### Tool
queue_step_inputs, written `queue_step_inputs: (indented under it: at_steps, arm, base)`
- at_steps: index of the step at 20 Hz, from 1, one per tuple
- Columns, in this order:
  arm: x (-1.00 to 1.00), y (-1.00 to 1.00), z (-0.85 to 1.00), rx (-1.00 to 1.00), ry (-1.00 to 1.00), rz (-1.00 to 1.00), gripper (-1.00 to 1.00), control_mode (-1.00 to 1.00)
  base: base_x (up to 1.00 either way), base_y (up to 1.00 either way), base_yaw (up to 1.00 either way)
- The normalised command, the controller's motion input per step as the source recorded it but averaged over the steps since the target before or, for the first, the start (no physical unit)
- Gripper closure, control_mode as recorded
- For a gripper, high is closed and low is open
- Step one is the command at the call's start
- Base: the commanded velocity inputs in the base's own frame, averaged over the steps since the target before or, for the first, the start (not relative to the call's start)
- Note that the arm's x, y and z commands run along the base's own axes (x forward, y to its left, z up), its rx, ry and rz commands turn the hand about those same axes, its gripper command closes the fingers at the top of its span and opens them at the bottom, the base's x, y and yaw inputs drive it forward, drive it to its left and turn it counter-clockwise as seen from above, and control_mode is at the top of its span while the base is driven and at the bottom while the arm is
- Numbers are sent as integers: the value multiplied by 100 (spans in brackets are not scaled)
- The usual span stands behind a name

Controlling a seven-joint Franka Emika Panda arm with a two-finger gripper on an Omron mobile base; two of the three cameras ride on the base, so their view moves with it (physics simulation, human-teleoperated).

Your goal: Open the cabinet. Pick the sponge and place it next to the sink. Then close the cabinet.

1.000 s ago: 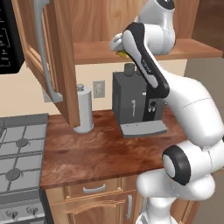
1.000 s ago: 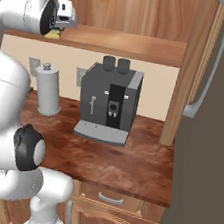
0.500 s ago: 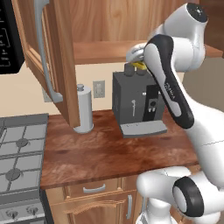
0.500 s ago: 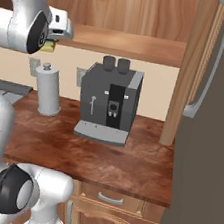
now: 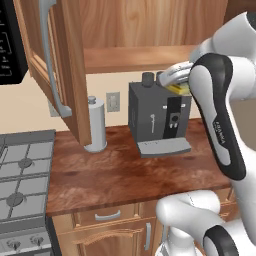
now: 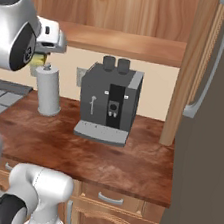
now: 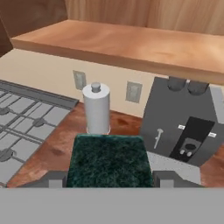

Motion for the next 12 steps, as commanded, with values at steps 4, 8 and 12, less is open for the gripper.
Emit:
queue_step_inputs:
  at_steps: [4,8,12]
  arm:
    - [-51,0,-12,0,16,0,100,-100]
    - [-31,0,-47,0,16,0,100,-100]
    - [-21,0,-58,0,14,0,100,-100]
  base:
    - [0,0,0]
    - [0,0,0]
    - [0,0,0]
